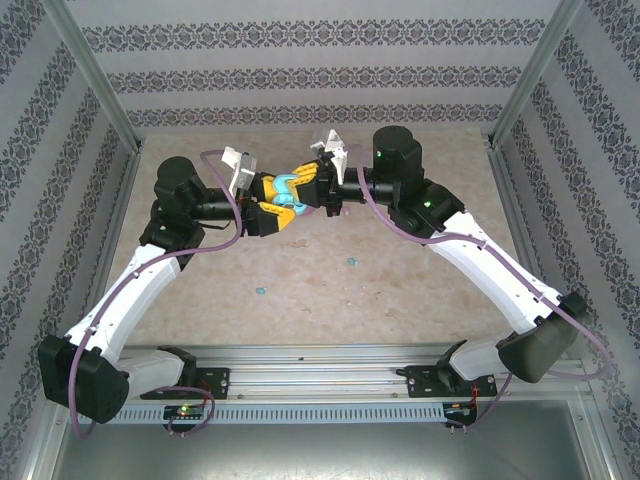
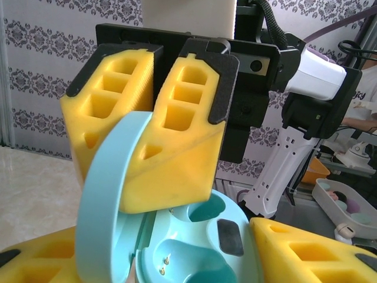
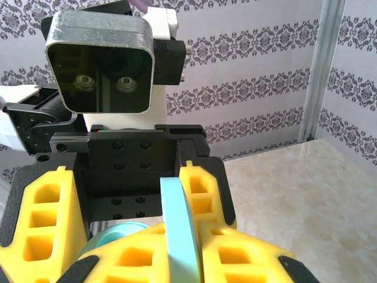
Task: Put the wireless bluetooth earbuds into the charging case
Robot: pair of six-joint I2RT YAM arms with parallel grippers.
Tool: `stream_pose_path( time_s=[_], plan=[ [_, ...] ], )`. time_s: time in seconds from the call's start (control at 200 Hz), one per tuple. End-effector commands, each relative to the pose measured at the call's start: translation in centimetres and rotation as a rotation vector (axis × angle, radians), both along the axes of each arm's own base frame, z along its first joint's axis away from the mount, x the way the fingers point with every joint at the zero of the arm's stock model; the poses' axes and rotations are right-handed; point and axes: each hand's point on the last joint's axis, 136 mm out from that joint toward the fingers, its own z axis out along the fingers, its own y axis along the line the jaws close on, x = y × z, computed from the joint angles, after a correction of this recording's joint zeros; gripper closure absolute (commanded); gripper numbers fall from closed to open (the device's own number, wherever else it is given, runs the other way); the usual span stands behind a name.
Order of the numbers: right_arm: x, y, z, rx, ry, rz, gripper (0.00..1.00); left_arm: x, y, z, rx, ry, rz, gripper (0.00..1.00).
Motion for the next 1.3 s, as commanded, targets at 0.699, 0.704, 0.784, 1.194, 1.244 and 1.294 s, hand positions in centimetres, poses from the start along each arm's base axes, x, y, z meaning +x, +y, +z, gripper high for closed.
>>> stream_pose_path(
  time_s=[0.699,0.704,0.784,1.194,1.244,1.294],
  plan=[
    [-0.7,0.2,0.0,0.01,0.046,0.024,0.62,0.7,1.1,0.4,-0.041,0.005,0.029,0.81],
    [-0.6,0.2,0.0,0.009,0.048,0.023,0.62,0.7,1.1,0.4,-0.041,0.005,0.029,0.81],
    [-0.5,0.2,0.0,0.011,0.054,0.017,0.57,0.8,1.3,0.4,-0.042,0.005,0.038,0.82],
    [0.1,-0.2,0.1,0.026,0.157,-0.028,0.4,2.1,2.2,-0.7,-0.039,0.018,0.125,0.83],
    [0.4,-0.4,0.2,0.033,0.182,-0.044,0.4,2.3,2.3,-1.0,-0.029,0.024,0.145,0.83],
    [0.8,-0.8,0.4,0.04,0.214,-0.07,0.4,2.5,2.5,-1.4,-0.01,0.036,0.165,0.83]
  ],
)
